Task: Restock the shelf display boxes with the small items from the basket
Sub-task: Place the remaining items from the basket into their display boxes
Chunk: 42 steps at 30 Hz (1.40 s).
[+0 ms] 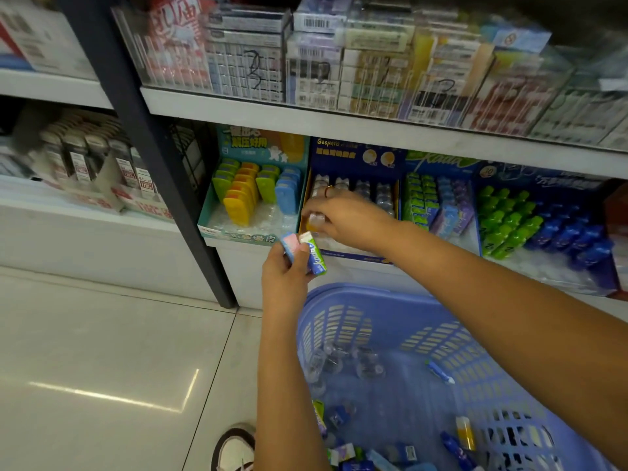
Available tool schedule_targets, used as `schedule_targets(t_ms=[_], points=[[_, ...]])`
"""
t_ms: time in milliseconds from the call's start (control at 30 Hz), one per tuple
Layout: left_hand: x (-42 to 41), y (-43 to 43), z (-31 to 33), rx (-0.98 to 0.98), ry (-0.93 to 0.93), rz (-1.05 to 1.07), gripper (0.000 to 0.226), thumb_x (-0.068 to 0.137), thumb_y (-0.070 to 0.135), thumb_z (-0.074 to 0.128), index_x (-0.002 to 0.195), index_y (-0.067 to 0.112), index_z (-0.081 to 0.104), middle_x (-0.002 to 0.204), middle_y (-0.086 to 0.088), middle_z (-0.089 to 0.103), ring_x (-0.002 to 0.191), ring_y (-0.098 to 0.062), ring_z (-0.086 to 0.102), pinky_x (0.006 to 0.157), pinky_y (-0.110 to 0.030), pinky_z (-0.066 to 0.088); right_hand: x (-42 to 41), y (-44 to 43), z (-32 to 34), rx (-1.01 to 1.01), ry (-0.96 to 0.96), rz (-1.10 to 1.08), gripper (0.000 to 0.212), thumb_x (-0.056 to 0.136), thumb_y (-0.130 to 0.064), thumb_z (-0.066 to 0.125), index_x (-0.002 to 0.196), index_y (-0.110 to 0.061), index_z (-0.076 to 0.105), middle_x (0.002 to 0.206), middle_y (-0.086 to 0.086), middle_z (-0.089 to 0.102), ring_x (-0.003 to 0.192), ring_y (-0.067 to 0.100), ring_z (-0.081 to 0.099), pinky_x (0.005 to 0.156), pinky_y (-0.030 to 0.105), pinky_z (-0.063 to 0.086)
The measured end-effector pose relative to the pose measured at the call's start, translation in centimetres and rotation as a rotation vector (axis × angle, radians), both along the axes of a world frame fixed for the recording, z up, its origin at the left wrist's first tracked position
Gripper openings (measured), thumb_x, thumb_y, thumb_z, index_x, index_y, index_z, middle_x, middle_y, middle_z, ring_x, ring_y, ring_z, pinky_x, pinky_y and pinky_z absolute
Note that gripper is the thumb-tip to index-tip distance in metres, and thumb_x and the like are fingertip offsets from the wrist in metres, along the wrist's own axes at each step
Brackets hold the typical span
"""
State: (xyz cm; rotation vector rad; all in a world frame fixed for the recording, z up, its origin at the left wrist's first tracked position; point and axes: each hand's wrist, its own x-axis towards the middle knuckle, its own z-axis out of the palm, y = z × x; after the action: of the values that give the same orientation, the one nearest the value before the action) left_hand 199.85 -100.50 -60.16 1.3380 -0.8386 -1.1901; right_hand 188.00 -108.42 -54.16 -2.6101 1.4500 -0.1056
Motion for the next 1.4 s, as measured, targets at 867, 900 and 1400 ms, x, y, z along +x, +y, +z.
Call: schedule_targets(t_ms=[867,900,1400], points=[[-0.6,-0.7,1.2,0.074,-0.49,-0.093,0.02,0.095,0.019,0.056,0.093,0.0,0.062,0.091,-0.017,0.064,0.084,-0.03,0.057,0.059,-0.026,0.03,0.2,-0.1,-1.1,-0.048,0.193,0.152,0.012,0.093,-0.027,0.053,0.104,-0.022,0.057,0.104,0.013,0.047,0.078,0.029,0.051,0.062,0.034,0.045],[-0.6,-0.8,1.2,0.078,-0.49,-0.089,0.022,0.094,0.019,0.056,0.092,-0.001,0.062,0.091,-0.018,0.064,0.084,-0.031,0.058,0.059,-0.026,0.03,0.1,-0.3,-0.7,-0.046,0.168,0.136,0.012,0.093,-0.027,0.053,0.102,-0.023,0.059,0.104,0.01,0.045,0.078,0.026,0.05,0.061,0.031,0.042],[-0.8,0.0,0.9,0.03,-0.397,-0.1,0.012,0.094,0.019,0.055,0.096,0.009,0.062,0.08,-0.005,0.06,0.073,-0.022,0.056,0.06,-0.022,0.048,-1.0,0.2,2.7,0.134,0.02,-0.093,0.048,0.096,-0.036,0.049,0.138,-0.015,0.041,0.132,0.015,0.045,0.116,0.028,0.046,0.084,0.029,0.034]])
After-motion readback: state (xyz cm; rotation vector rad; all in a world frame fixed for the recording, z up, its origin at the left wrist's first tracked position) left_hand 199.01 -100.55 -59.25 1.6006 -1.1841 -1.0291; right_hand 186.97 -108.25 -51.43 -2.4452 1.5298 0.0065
